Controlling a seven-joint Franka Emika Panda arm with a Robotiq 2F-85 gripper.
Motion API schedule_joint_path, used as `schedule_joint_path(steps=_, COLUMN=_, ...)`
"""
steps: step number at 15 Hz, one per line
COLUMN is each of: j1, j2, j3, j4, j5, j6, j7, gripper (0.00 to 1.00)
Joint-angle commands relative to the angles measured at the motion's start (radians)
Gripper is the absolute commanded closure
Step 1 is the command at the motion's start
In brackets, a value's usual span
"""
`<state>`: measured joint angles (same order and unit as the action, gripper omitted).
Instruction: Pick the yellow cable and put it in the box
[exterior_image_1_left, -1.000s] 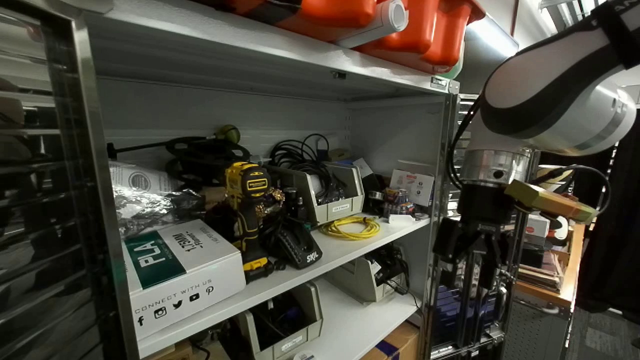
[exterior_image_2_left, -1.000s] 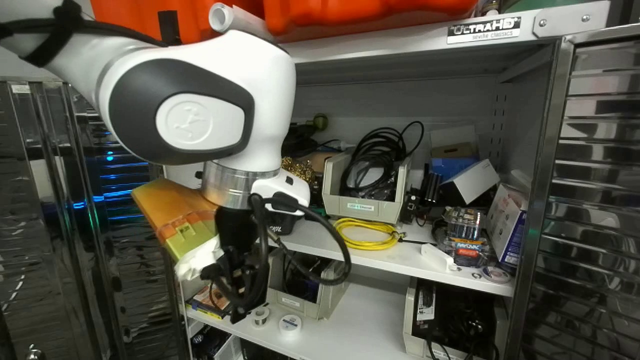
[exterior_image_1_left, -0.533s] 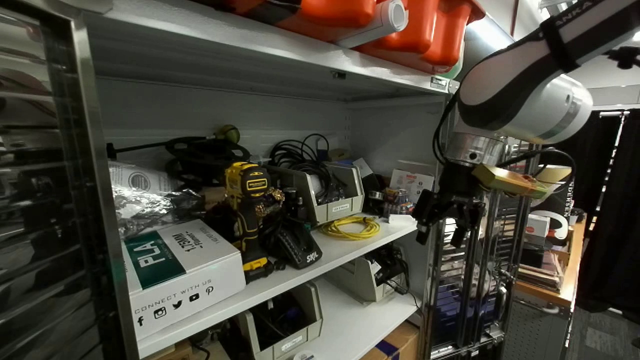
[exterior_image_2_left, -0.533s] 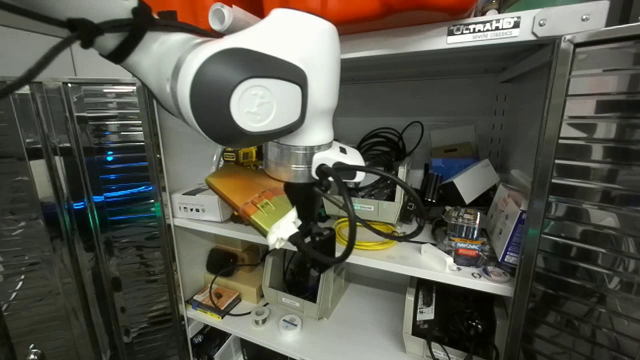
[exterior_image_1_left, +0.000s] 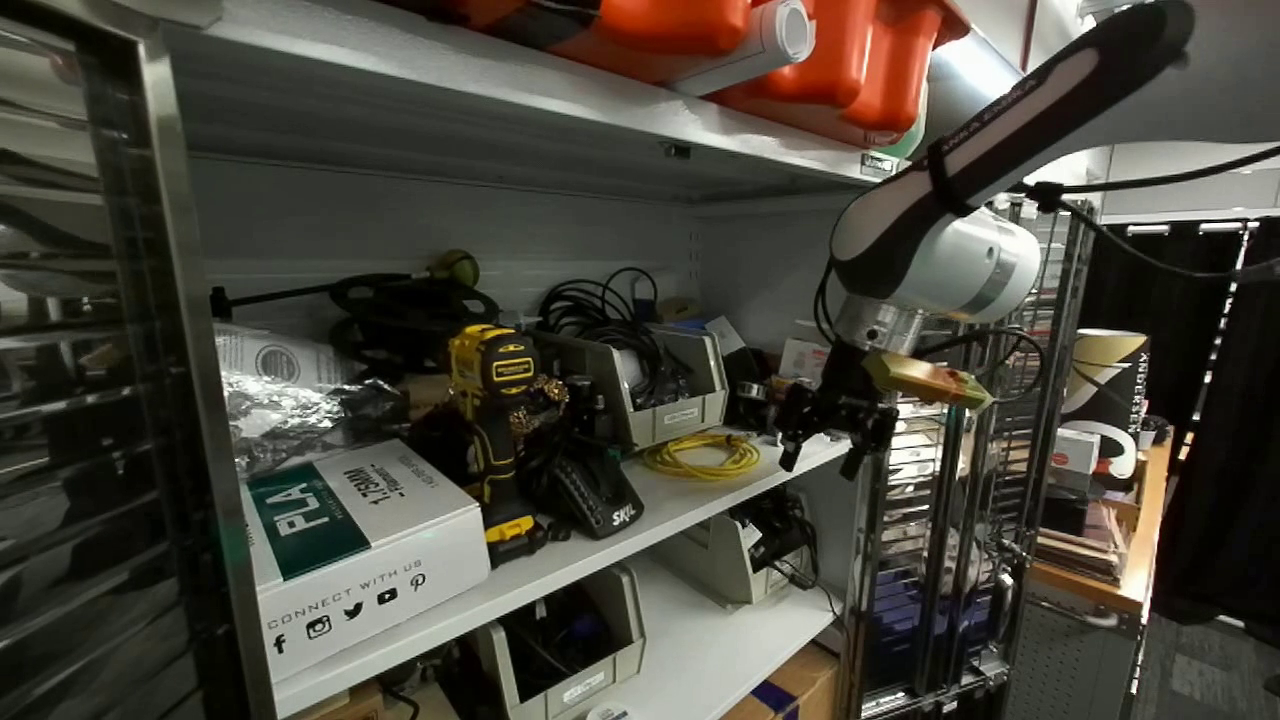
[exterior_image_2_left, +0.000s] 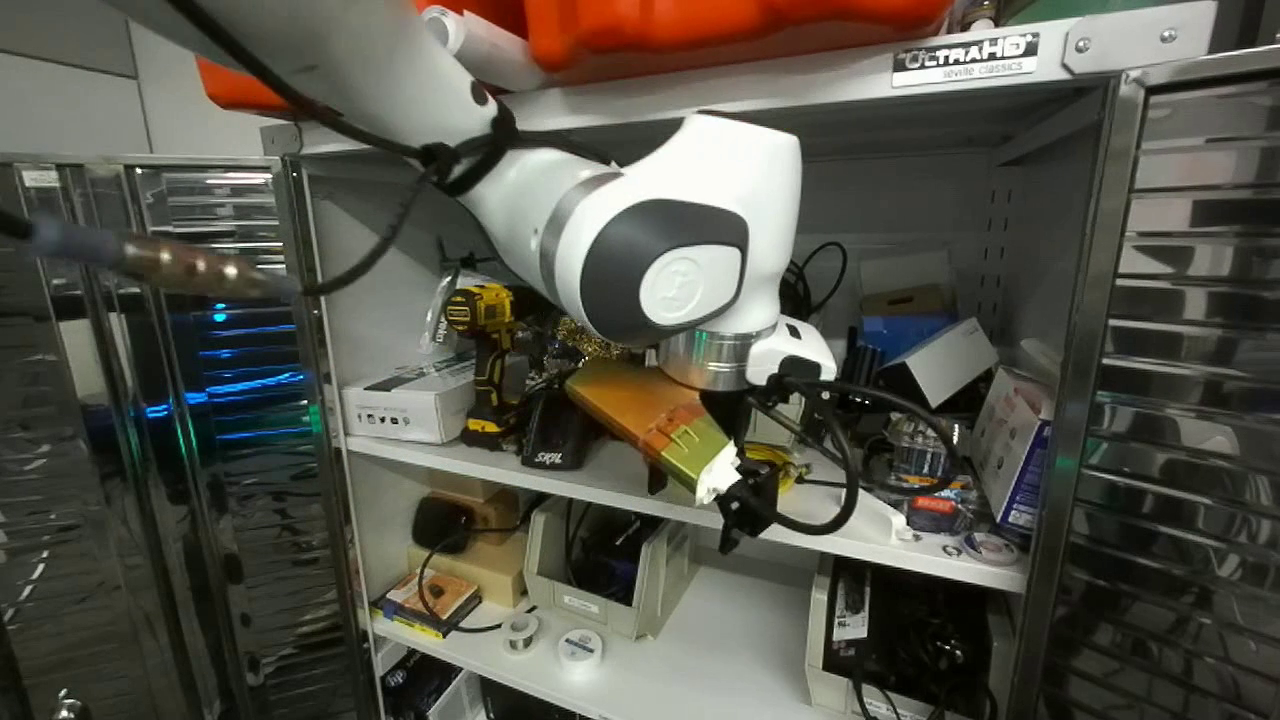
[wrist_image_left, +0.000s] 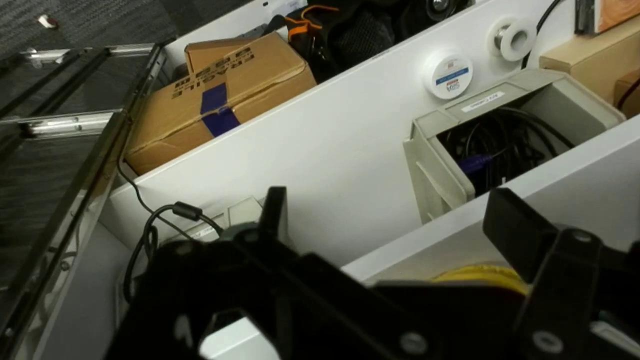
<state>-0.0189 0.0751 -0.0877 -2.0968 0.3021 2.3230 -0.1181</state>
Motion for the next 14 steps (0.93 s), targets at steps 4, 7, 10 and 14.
schedule_joint_path(steps=4, j1=-0.025, j2=0.21, j3=0.035, j4=0.253, j5=0.002, j6=0.062, j7=0.062, gripper=0.0)
schedule_joint_path(steps=7, j1=-0.021, j2=0.267, j3=0.041, j4=0.322, j5=-0.019, j6=0.081, j7=0.097, gripper=0.0)
schedule_joint_path(steps=10, j1=-0.008, j2=0.314, j3=0.042, j4=0.378, j5=-0.065, j6=0.076, j7=0.15, gripper=0.0)
schedule_joint_path(steps=14, j1=0.014, j2=0.365, j3=0.032, j4=0.44, j5=-0.161, j6=0.061, j7=0.226, gripper=0.0)
